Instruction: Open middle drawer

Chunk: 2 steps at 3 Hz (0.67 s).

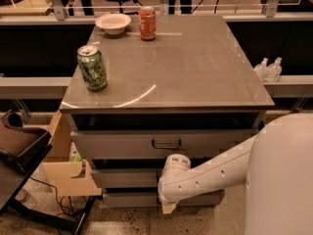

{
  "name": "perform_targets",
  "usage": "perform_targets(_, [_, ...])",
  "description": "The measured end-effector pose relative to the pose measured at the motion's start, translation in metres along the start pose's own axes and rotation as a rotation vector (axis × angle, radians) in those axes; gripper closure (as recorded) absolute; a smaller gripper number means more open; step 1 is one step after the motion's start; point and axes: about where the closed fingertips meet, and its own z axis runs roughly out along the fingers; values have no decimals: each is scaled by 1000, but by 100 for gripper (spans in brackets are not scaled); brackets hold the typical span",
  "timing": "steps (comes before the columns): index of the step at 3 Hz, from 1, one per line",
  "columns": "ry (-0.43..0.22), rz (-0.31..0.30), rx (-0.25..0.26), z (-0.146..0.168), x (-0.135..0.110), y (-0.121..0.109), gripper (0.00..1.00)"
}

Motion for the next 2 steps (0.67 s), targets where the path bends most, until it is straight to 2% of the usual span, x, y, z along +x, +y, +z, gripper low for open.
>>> perform_targets(2, [0, 0, -2, 0, 0, 1, 88])
